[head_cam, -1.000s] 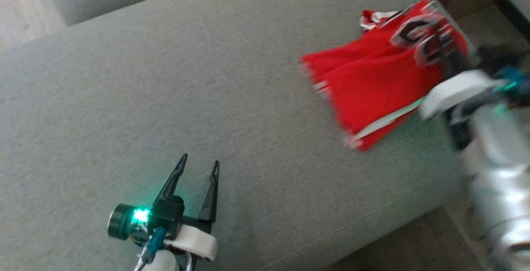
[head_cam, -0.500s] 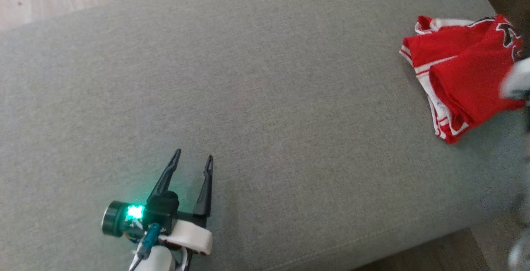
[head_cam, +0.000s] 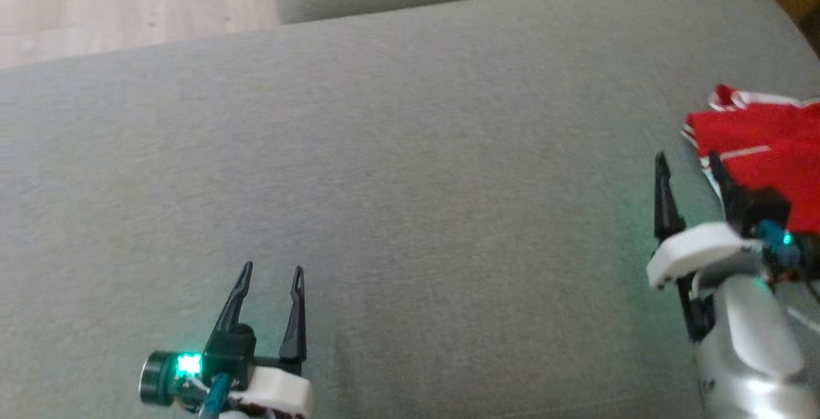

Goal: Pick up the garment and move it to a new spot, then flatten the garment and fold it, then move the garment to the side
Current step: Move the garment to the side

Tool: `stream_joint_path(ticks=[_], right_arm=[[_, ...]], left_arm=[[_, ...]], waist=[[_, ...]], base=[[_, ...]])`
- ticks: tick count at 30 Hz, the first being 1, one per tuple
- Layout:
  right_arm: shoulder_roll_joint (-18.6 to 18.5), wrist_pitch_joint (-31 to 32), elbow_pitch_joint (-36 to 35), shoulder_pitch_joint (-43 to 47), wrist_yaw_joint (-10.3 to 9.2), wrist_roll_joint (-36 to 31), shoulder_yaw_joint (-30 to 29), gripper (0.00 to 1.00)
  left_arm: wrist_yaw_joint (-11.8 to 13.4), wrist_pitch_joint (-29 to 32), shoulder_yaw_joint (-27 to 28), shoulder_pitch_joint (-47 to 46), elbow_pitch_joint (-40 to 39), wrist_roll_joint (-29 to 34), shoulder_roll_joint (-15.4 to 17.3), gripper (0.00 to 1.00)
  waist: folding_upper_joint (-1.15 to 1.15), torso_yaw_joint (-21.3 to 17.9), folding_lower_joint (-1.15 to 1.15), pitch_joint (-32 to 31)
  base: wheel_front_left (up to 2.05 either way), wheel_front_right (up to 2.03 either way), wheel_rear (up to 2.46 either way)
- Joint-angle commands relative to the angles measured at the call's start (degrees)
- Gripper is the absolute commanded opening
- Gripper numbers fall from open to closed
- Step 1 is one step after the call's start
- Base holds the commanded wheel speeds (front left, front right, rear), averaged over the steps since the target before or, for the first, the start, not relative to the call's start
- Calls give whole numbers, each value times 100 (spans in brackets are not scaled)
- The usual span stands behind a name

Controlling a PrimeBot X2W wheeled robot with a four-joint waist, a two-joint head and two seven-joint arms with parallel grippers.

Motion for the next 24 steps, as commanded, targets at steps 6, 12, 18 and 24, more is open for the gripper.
stream_joint_path(ticks=[6, 12, 18, 24], right_arm=[[71, -78, -422, 551, -4, 554, 611, 100], [73, -78, -549, 861, -4, 962, 896, 100], [73, -78, -693, 1006, -4, 1280, 1054, 100], [74, -78, -727, 1103, -4, 1475, 1170, 100]], left_arm=[[118, -47, 366, 103, -101, -12, 6, 100], [184, -47, 561, 180, -56, -59, 3, 100], [234, -47, 807, 222, -9, -106, -1, 100], [160, -47, 917, 210, 103, -99, -4, 100]], waist=[[0, 669, 1, -437], [0, 830, 1, -540], [0, 917, 1, -618], [0, 959, 1, -683]], base=[[0, 0, 0], [0, 0, 0], [0, 0, 0], [0, 0, 0]])
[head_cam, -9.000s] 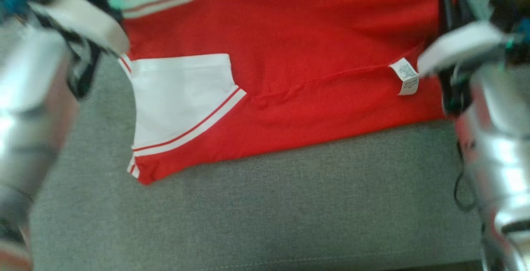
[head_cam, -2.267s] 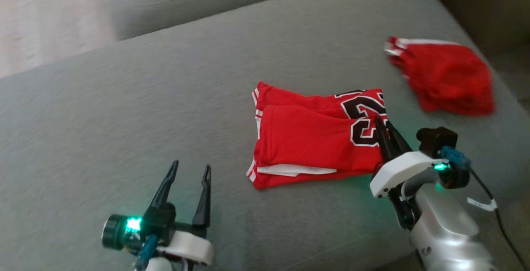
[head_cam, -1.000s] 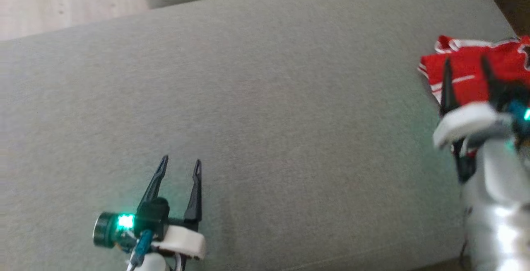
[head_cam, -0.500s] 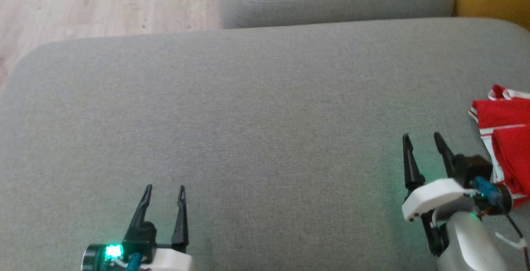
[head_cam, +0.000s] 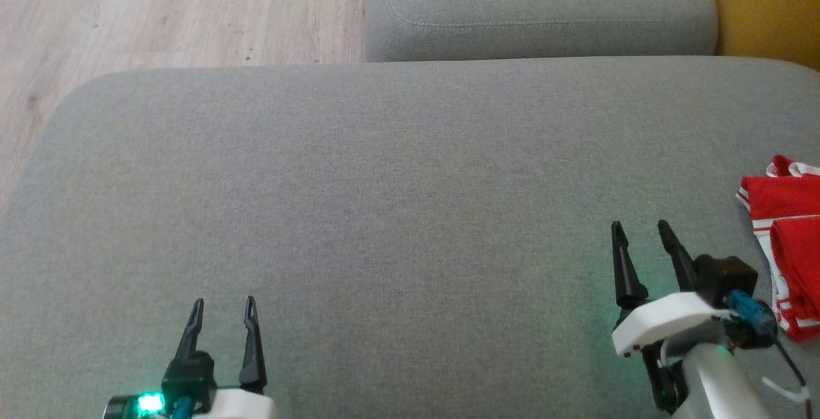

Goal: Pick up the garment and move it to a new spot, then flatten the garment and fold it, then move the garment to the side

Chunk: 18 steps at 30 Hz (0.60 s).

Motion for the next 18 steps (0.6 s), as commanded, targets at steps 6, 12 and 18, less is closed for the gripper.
stream_joint_path(ticks=[6, 12, 18], right_arm=[[-20, -78, -215, -55, -4, 74, 278, 100], [8, 13, 193, 186, 0, 53, 164, 0], [6, 164, 109, 172, 0, 515, 82, 0]], left_arm=[[-152, -47, 356, -178, -196, -101, 2, 100], [-278, 39, 206, 81, 320, -228, -14, 0], [-330, 195, 308, 1, 294, -696, -14, 0]], waist=[[0, -17, 0, -54], [0, -40, 0, -67], [0, -55, 0, -61]], base=[[0, 0, 0], [0, 0, 0], [0, 0, 0]])
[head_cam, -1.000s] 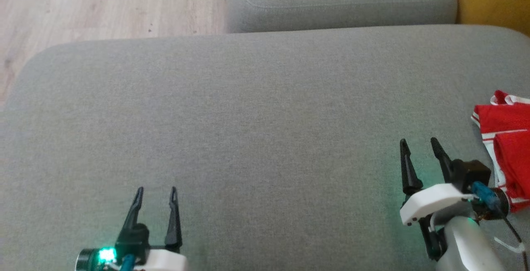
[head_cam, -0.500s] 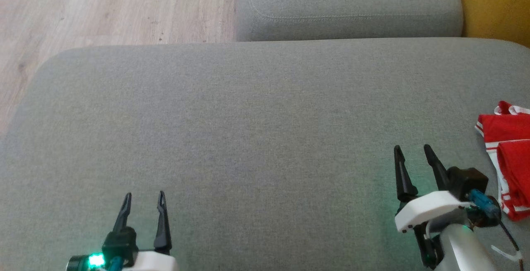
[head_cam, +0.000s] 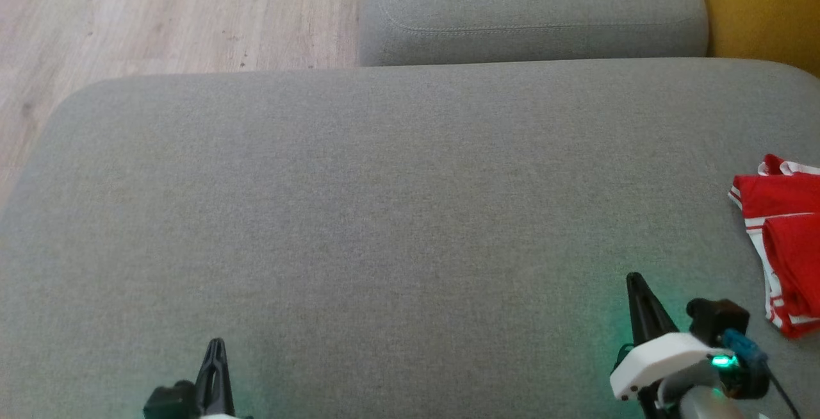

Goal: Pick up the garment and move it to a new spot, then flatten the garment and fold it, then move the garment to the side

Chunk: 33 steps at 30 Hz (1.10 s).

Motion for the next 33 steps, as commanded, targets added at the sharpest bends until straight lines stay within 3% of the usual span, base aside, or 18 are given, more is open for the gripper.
stream_joint_path(ticks=[1, 33], right_arm=[[-8, 54, -238, -315, 0, 211, -52, 0], [-15, 532, -825, -192, -1, 2329, -211, 0]], left_arm=[[-36, 46, 97, -229, -199, -199, 3, 0], [-270, 521, 307, -374, -564, -2366, 6, 0]], waist=[[0, -4, 0, 2], [0, -70, 0, 33]], base=[[0, 0, 0], [0, 0, 0]])
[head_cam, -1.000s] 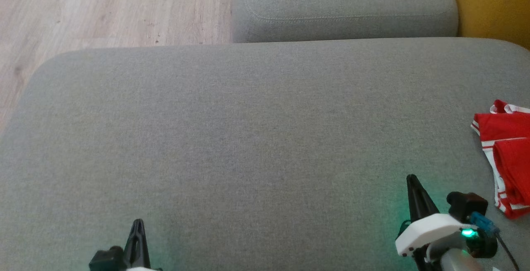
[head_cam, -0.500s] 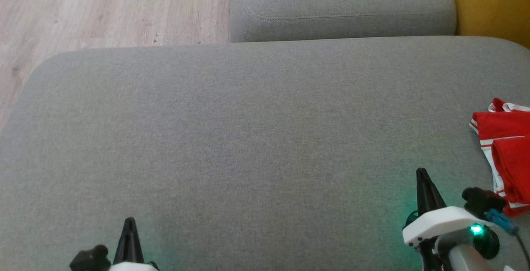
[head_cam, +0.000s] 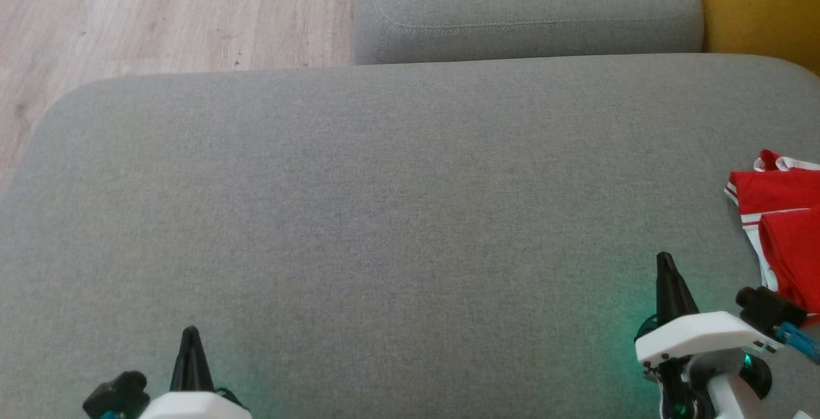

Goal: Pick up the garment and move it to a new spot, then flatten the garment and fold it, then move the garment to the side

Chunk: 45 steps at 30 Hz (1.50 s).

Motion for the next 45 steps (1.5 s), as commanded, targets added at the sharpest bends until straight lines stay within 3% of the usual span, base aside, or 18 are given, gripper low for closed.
stream_joint_path(ticks=[1, 45], right_arm=[[-15, 44, -248, -195, -1, 212, -14, 0], [-25, 768, -1027, -68, -3, 3201, -291, 0]], left_arm=[[-48, 44, 137, -276, -237, -200, 8, 0], [-381, 771, 493, -534, -697, -3254, 11, 0]], waist=[[0, -4, 0, 2], [0, -98, 0, 45]], base=[[0, 0, 0], [0, 0, 0]])
